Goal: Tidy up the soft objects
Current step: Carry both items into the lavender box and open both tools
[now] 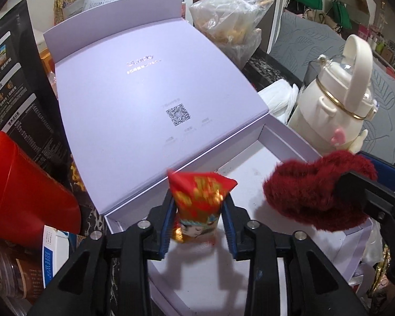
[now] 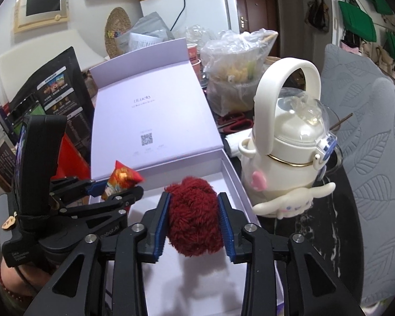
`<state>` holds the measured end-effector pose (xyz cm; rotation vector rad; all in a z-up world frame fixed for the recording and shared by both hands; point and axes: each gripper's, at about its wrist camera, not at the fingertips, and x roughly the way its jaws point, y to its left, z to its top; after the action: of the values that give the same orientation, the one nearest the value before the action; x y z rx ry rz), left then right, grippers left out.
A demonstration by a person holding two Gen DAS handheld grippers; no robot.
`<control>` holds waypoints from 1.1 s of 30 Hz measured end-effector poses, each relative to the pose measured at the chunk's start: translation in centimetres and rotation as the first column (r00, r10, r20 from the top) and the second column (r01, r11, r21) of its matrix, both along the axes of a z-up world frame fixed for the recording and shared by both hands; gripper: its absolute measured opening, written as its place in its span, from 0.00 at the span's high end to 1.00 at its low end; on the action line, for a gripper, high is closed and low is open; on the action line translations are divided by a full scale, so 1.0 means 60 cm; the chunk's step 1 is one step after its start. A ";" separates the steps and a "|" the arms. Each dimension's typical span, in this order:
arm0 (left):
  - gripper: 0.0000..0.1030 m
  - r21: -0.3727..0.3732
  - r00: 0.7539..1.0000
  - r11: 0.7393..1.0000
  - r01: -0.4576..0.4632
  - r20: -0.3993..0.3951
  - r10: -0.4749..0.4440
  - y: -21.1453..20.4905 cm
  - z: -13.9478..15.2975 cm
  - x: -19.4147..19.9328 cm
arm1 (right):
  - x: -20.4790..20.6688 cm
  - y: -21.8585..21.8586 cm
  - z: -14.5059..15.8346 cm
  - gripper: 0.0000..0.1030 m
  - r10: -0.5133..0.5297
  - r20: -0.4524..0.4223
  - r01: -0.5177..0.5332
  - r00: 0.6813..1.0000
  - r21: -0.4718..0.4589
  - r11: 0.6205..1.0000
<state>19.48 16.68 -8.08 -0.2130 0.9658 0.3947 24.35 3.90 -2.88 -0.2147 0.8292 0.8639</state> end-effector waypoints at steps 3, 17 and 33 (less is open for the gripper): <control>0.26 0.007 0.999 1.000 -0.029 -0.019 0.029 0.007 -0.005 0.001 | 0.001 0.000 -0.002 0.59 0.004 -0.001 -0.004 1.000 -0.011 1.000; 0.19 0.009 0.998 0.999 -0.045 0.055 0.044 0.012 0.037 -0.023 | 0.001 -0.016 0.016 0.55 -0.035 0.026 0.035 0.999 -0.007 0.999; 0.19 0.064 0.986 0.998 -0.006 0.169 -0.005 -0.049 0.132 -0.078 | -0.048 -0.062 0.082 0.55 -0.050 0.112 0.046 0.992 0.037 0.998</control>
<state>14.78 13.73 -0.19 -0.1851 0.7845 0.4011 21.45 0.17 2.04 -0.2109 0.7104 0.8133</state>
